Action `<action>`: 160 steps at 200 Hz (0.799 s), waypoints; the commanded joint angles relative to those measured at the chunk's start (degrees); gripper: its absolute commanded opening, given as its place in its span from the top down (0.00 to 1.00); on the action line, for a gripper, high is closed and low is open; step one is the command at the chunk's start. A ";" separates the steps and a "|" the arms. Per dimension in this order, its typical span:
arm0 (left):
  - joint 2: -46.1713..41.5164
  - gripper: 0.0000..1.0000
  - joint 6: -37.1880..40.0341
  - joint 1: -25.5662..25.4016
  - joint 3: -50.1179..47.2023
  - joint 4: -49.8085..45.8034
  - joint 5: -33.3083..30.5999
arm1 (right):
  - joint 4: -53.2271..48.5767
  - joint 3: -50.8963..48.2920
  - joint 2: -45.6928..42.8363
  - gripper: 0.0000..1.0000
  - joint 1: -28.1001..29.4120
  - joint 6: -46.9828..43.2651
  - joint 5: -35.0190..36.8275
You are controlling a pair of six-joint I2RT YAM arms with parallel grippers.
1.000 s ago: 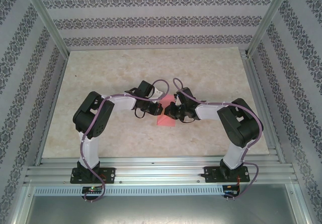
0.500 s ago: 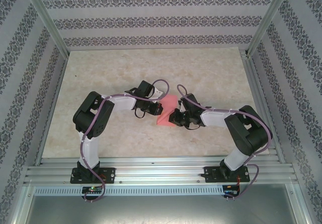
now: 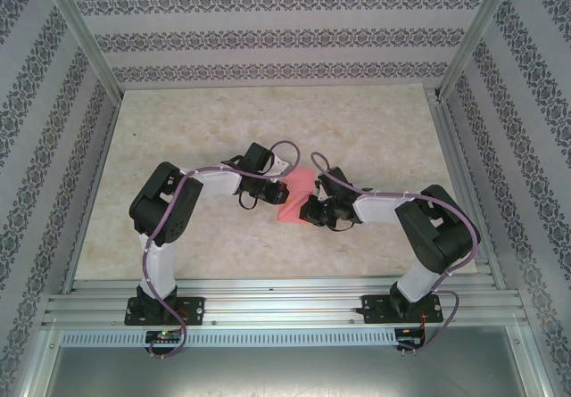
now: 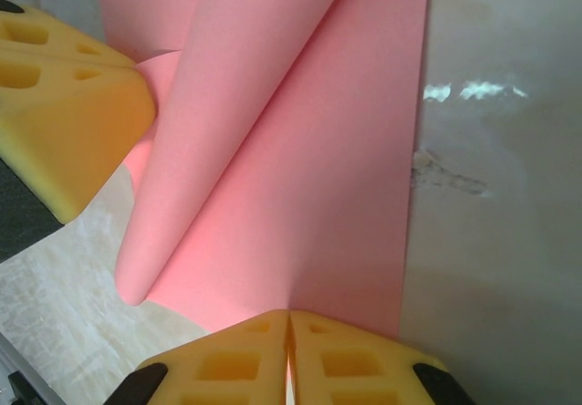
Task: Fold a paper plane with a square sheet of paper (fold left side to right side)
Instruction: Fold the triangle a second time at the center of the table.
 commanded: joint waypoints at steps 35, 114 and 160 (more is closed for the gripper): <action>-2.48 0.97 1.52 0.11 0.40 -1.27 -0.94 | -4.78 -0.37 3.18 0.90 0.58 -2.03 3.87; -3.30 0.97 2.23 -0.33 0.41 -1.99 -0.67 | -5.09 0.07 3.51 0.90 0.62 -2.43 3.64; -1.64 0.97 2.14 -0.36 1.08 -1.79 -1.39 | -5.61 0.38 3.33 0.90 0.62 -2.66 3.64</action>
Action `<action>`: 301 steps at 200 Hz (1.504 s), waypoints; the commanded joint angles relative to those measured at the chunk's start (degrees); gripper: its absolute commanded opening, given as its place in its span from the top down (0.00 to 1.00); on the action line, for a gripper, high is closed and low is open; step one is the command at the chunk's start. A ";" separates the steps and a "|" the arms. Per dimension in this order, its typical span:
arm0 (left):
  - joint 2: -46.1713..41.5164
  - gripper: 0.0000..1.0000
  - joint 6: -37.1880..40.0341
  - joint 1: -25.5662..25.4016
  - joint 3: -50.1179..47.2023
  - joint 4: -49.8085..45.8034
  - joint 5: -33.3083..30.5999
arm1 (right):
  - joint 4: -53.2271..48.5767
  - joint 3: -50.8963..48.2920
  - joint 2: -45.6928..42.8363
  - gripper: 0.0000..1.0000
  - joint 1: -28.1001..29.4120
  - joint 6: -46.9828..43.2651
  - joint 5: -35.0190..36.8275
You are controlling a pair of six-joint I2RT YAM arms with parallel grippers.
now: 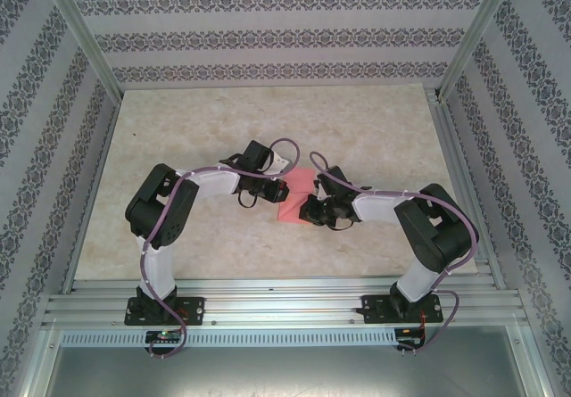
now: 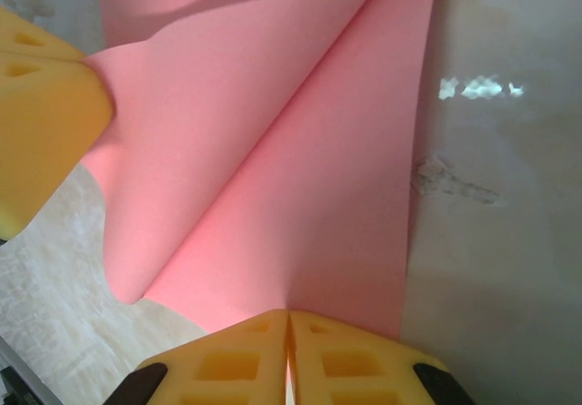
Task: Fold a paper plane with a square sheet of paper (fold left side to right side)
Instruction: Fold the triangle a second time at the center of the table.
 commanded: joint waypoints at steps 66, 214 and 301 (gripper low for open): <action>1.61 0.97 0.47 -0.25 1.87 -0.08 -1.20 | -5.34 -0.38 2.99 0.90 0.62 -1.87 3.99; 3.79 0.96 0.10 -0.25 2.15 0.82 -0.52 | -5.66 -0.38 2.86 0.90 0.55 -2.15 3.93; 2.74 0.96 -0.37 -0.86 -0.69 1.89 -0.92 | -0.24 1.19 -7.29 0.88 -3.33 0.17 -0.32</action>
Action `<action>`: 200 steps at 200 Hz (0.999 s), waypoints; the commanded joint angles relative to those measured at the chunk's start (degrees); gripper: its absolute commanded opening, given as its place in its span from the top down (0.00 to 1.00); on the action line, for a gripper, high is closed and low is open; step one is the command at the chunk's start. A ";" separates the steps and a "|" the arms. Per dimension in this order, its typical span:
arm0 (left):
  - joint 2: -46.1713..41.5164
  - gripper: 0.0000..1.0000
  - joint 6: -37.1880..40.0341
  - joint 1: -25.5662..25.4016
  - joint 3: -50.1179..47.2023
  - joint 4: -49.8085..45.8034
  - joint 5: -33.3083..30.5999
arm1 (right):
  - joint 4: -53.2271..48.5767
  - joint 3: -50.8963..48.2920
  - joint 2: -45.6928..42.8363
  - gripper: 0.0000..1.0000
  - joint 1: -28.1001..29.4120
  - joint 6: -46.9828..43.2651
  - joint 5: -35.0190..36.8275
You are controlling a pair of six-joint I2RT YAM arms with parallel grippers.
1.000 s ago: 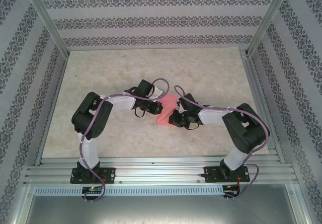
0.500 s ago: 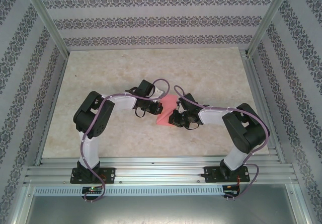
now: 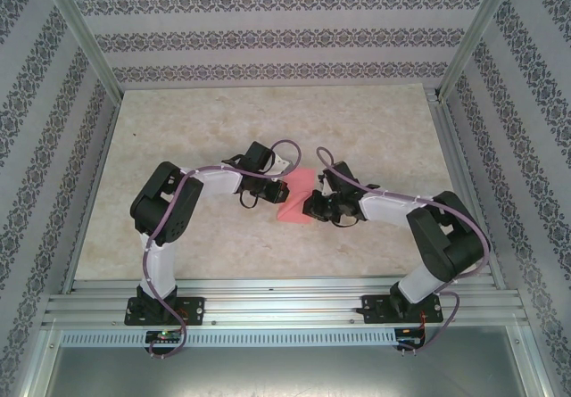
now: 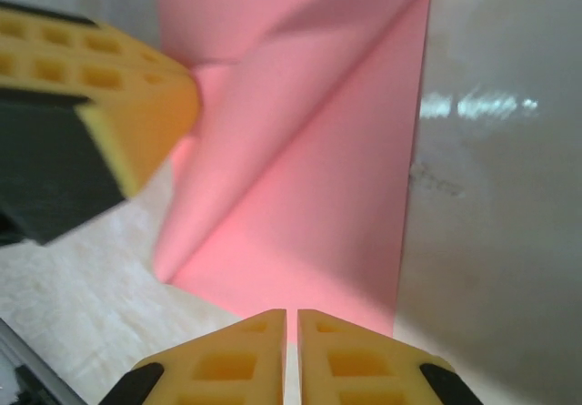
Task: Fold a paper plane with a square sheet of paper (fold left side to right side)
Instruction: Fold the triangle a second time at the center of the table.
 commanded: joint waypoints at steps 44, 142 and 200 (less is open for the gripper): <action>0.33 0.96 -0.60 -1.33 -1.61 1.53 -0.23 | 5.63 5.25 4.11 0.89 -0.41 3.73 0.54; 0.24 0.96 -0.32 -1.47 -1.61 1.04 -0.97 | 7.24 9.06 11.27 0.90 1.74 4.27 0.56; -0.02 0.96 -0.19 -1.46 -1.90 1.00 -1.47 | 2.73 8.98 12.07 0.90 1.96 2.23 2.75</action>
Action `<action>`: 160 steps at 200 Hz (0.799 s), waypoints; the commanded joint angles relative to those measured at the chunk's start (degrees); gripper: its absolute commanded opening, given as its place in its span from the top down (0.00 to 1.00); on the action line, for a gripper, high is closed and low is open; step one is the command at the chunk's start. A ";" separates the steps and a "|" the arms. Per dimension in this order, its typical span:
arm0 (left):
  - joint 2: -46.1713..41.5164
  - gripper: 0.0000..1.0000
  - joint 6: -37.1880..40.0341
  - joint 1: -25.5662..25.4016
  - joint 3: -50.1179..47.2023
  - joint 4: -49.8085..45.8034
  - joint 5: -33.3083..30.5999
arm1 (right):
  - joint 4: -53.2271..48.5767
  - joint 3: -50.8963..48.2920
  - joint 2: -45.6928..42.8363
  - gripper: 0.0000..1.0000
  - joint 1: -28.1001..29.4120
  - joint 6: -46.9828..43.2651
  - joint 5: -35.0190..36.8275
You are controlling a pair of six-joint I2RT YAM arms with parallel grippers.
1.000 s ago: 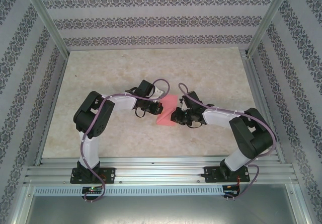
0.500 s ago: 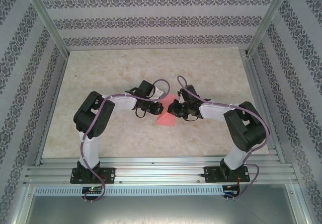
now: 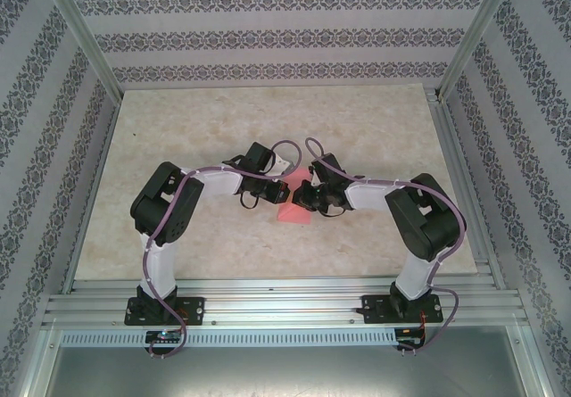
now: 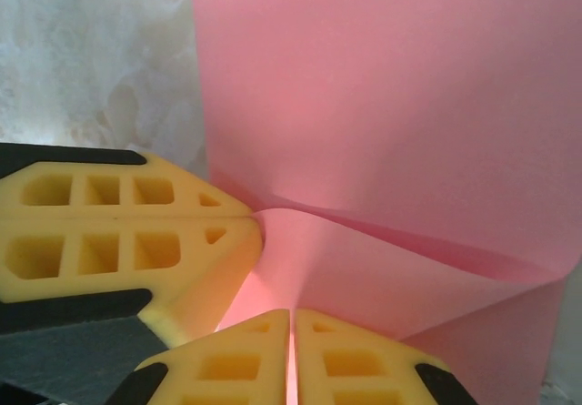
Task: Fold a paper plane with a square sheet of paper (fold left side to right side)
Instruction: Fold the triangle a second time at the center of the table.
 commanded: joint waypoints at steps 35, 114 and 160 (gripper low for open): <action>0.07 0.96 -0.17 -1.09 -1.83 0.27 -1.49 | -3.20 1.11 1.05 0.90 0.50 -1.70 2.59; -0.82 0.95 -0.55 -1.07 -1.82 0.20 -1.48 | -7.10 1.13 2.93 0.90 0.59 -2.99 3.94; -8.23 0.81 -2.64 0.31 -2.14 -1.00 -1.88 | -8.21 -0.21 3.81 0.90 0.73 -3.54 4.36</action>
